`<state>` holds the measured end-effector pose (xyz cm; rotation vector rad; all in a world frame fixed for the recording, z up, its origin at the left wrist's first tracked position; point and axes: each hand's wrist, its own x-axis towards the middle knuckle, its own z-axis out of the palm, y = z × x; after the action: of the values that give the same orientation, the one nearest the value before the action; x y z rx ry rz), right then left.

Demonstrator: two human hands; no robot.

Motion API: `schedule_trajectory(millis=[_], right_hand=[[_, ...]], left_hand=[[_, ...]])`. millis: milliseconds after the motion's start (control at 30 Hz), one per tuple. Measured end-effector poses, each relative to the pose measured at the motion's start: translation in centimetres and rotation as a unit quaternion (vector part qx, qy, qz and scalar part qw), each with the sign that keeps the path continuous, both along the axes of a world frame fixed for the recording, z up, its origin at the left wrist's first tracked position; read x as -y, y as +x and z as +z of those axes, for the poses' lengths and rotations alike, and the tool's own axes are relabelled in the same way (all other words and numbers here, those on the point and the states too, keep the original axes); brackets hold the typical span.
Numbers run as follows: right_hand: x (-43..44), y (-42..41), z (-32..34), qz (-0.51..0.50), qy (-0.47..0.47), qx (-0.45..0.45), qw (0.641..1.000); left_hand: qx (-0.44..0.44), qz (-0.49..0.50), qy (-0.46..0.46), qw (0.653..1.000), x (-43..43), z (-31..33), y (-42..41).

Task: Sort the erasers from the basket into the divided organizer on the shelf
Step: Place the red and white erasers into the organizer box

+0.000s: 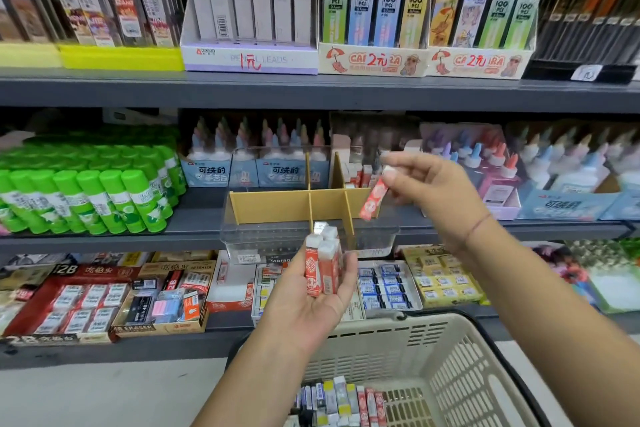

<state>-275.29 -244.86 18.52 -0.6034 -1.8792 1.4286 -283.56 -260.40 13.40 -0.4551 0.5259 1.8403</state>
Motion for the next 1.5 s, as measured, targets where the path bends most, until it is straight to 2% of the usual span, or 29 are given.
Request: schedule_trajectory(millis=[100, 167, 267, 400, 567, 800, 933, 1167, 1500], right_hand=[[-4.3, -2.2, 0.2, -0.077, 0.115, 0.075, 0.988], [-6.7, -4.0, 0.1, -0.099, 0.223, 0.185, 0.952], [-8.9, -6.6, -0.1, -0.061, 0.331, 0.306, 0.891], [-10.4, -9.4, -1.3, -0.007, 0.418, 0.403, 0.814], [-11.3, -10.6, -3.1, -0.009, 0.469, 0.452, 0.758], [-11.8, -10.8, -1.5, 0.054, 0.414, 0.459, 0.784], [-11.8, -11.0, -1.5, 0.049, 0.436, 0.460, 0.772], [-11.1, -11.4, -3.2, -0.025, 0.506, 0.450, 0.735], [-10.4, -10.5, -2.3, -0.010, 0.503, 0.421, 0.755]], left_hand=[[0.013, 0.018, -0.015, 1.000, 0.0, -0.5, -0.5], [0.016, 0.023, -0.023, 0.999, 0.0, -0.5, -0.6], [0.018, 0.028, -0.039, 0.999, -0.1, -0.4, -0.6], [0.026, 0.036, -0.054, 0.998, -0.4, -0.3, -0.9], [0.027, 0.035, -0.045, 0.998, -0.4, -0.3, -1.1], [0.018, 0.029, -0.051, 0.998, -0.3, -0.1, -1.1], [0.010, 0.027, -0.056, 0.998, -0.4, -0.1, -1.0], [0.014, 0.026, -0.054, 0.998, -0.4, 0.1, -1.0], [0.013, 0.023, -0.048, 0.999, -0.4, 0.1, -0.6]])
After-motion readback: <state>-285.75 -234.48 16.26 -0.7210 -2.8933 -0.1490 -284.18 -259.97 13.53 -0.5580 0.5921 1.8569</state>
